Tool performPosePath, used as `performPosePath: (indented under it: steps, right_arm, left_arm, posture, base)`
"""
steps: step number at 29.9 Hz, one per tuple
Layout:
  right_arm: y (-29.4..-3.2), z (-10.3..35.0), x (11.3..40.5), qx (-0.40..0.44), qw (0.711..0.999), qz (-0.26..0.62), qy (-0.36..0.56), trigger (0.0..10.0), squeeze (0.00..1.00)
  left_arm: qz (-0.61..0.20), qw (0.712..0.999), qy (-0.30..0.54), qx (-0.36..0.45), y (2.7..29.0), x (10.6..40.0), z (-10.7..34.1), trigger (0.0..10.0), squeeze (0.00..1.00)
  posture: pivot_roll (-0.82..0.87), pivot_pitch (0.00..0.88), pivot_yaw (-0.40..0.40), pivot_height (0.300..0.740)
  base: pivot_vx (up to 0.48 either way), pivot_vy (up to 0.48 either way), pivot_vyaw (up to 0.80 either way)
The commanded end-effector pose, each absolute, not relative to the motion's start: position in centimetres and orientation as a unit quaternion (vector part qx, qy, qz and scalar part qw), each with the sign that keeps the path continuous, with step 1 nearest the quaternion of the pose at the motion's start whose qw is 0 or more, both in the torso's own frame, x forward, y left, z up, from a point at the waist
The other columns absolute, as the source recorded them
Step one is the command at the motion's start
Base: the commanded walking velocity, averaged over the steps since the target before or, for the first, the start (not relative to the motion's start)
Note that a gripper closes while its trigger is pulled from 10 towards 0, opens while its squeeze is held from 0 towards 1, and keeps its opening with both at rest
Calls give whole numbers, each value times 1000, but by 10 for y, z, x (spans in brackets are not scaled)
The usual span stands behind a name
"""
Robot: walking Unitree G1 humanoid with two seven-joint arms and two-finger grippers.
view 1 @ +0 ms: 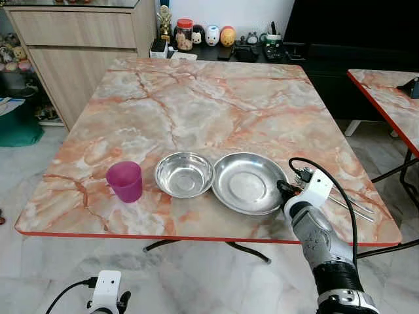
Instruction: Setting the table
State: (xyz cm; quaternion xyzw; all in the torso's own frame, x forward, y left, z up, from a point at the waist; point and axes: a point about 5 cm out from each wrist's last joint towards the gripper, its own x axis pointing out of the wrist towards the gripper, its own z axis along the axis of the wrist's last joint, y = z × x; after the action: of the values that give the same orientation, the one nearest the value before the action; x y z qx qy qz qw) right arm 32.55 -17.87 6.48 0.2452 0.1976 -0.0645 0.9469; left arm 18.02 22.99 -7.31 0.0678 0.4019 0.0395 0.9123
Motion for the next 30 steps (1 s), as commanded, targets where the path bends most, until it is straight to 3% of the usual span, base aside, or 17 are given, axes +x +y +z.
performPosePath:
  steps: [1,5,15,16,30]
  right_arm:
    - [-182,68,328,245,948,-72,188,0,0]
    - [-189,87,332,270,953,-72,114,0,0]
    - [-197,106,335,279,956,-84,44,0,0]
    - [-197,112,336,278,957,-76,19,10000,0]
    - [-193,148,332,313,941,-28,-123,10000,0]
  left_arm:
    - [29,911,405,68,226,178,-75,10000,0]
    - [29,912,403,68,226,179,-74,10000,0]
    - [29,912,403,70,226,180,-74,10000,0]
    - [29,912,403,71,226,179,-75,10000,0]
    - [42,907,413,65,229,172,-78,10000,0]
  posture:
    - [20,0,-53,740]
    - [21,0,-53,740]
    - [20,0,-53,740]
    - [19,0,-53,740]
    - [8,0,-48,740]
  base:
    - [0,0,0]
    - [0,0,0]
    - [0,0,0]
    - [0,0,0]
    - [0,0,0]
